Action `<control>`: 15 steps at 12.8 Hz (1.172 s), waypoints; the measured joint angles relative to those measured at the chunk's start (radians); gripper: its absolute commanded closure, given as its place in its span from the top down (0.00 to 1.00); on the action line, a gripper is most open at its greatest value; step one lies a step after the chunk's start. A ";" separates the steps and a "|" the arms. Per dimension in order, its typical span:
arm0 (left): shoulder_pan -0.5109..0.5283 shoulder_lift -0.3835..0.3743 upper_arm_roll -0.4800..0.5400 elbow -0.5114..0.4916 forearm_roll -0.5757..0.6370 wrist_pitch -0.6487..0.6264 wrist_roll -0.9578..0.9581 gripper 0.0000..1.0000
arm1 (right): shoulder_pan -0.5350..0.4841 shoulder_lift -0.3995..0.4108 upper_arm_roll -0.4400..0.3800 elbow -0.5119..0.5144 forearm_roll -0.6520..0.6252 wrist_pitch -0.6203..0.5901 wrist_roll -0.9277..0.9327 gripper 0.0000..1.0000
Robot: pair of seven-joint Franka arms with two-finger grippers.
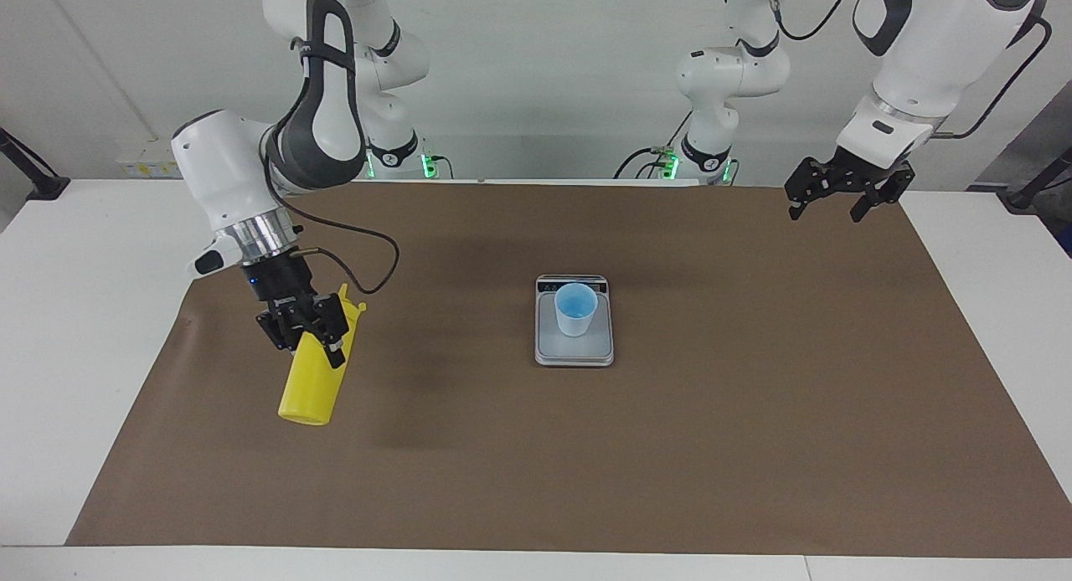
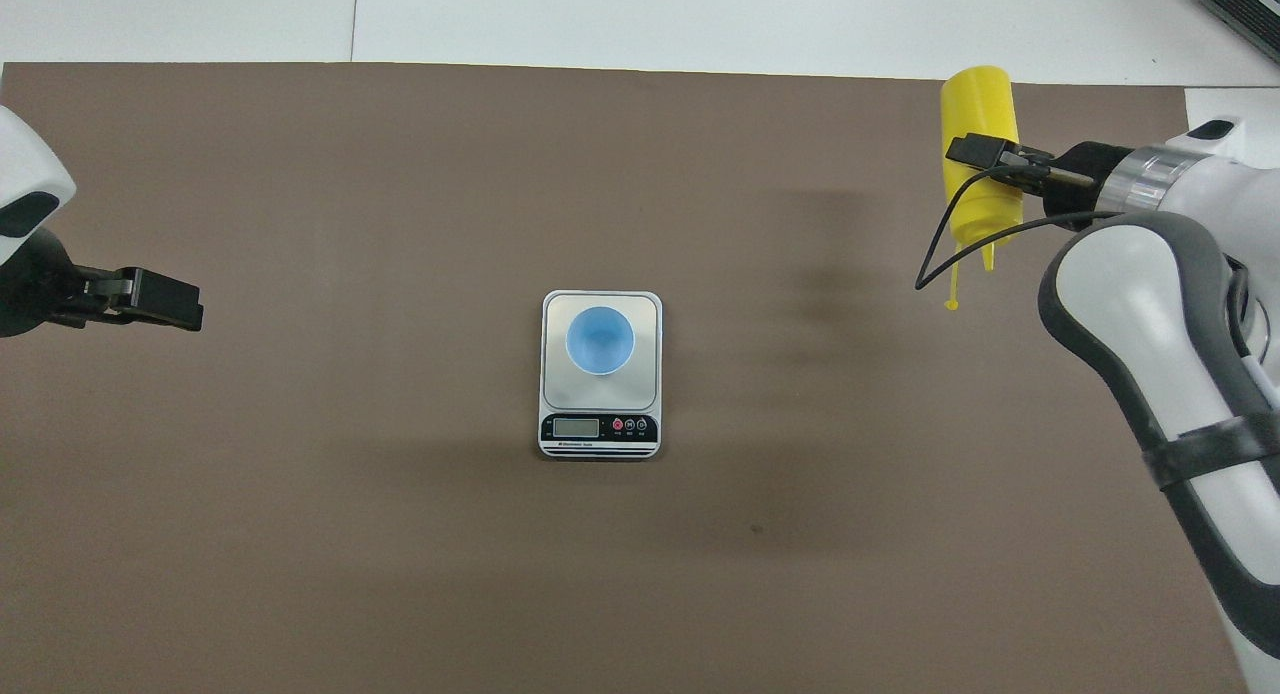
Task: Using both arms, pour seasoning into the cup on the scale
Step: 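Lower the yellow bottle with the right gripper onto the table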
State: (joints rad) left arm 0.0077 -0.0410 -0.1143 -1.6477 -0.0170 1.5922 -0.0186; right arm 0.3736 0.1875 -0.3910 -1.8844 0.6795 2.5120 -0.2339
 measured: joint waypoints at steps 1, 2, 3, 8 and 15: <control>0.000 0.000 0.000 0.000 0.000 0.000 0.000 1.00 | -0.008 -0.009 -0.011 0.001 -0.076 -0.066 0.030 0.00; 0.000 0.000 0.000 0.000 0.000 0.000 0.000 1.00 | -0.017 -0.020 -0.019 0.001 -0.152 -0.132 0.073 0.00; 0.000 0.000 0.000 0.000 0.000 0.000 0.000 1.00 | -0.023 -0.033 -0.025 0.002 -0.216 -0.195 0.122 0.00; 0.000 0.000 0.000 0.000 0.000 0.000 0.000 1.00 | -0.030 -0.070 -0.075 0.073 -0.286 -0.629 0.277 0.00; 0.000 0.000 0.000 0.000 0.000 0.000 0.000 1.00 | -0.066 -0.055 -0.075 0.101 -0.258 -0.862 0.760 0.00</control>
State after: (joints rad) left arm 0.0077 -0.0410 -0.1140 -1.6478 -0.0170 1.5922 -0.0186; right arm 0.3077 0.1321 -0.4662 -1.7835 0.4215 1.6495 0.5265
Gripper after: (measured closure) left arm 0.000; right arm 0.476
